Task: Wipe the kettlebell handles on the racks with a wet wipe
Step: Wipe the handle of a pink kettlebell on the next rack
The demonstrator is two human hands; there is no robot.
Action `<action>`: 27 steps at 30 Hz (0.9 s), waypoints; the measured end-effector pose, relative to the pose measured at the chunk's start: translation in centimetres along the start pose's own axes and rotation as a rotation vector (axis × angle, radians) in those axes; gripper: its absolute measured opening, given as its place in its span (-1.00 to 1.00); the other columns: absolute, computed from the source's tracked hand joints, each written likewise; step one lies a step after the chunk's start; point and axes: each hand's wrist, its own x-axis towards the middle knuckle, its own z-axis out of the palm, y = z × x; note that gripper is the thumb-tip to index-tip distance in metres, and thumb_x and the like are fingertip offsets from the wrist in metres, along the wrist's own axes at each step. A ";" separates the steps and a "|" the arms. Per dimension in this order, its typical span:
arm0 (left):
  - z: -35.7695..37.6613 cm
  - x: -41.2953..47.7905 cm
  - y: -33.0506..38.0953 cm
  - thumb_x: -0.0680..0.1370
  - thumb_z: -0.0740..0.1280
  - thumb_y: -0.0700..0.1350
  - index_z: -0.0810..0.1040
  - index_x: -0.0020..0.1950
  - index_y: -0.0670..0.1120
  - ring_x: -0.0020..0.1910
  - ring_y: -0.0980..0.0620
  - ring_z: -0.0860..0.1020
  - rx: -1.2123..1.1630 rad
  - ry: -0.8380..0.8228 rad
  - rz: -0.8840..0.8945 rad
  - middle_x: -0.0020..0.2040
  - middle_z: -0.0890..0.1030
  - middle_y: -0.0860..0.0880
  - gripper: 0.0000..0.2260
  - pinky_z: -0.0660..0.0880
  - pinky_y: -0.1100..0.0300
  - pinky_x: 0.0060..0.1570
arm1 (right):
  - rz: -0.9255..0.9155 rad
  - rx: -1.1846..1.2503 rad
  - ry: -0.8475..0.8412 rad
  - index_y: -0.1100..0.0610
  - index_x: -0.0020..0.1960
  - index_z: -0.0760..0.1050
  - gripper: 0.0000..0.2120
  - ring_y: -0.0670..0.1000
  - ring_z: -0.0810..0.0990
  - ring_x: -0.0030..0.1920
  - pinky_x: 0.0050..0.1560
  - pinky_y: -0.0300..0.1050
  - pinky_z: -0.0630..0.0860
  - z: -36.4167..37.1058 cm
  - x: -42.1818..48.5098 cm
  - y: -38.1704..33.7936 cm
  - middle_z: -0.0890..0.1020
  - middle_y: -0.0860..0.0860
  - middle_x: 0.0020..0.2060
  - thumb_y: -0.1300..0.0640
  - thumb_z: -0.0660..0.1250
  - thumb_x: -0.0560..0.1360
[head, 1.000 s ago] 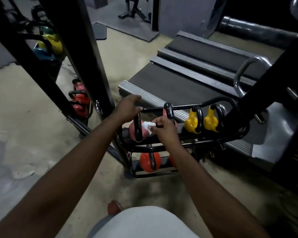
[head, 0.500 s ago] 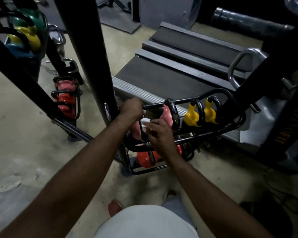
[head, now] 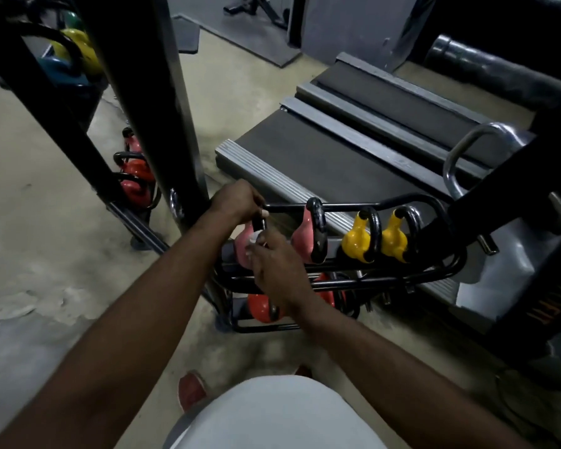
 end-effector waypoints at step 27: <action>-0.4 -1.2 -0.1 0.46 0.50 -0.12 0.68 0.14 -0.11 0.08 -0.05 0.61 0.026 -0.024 0.058 0.08 0.68 -0.07 -0.74 0.46 0.23 -0.02 | 0.608 0.839 -0.227 0.20 0.01 0.63 -0.89 -0.02 0.58 -0.17 -0.17 -0.30 0.49 -0.3 -2.8 2.9 0.60 0.17 -0.09 0.19 0.37 0.52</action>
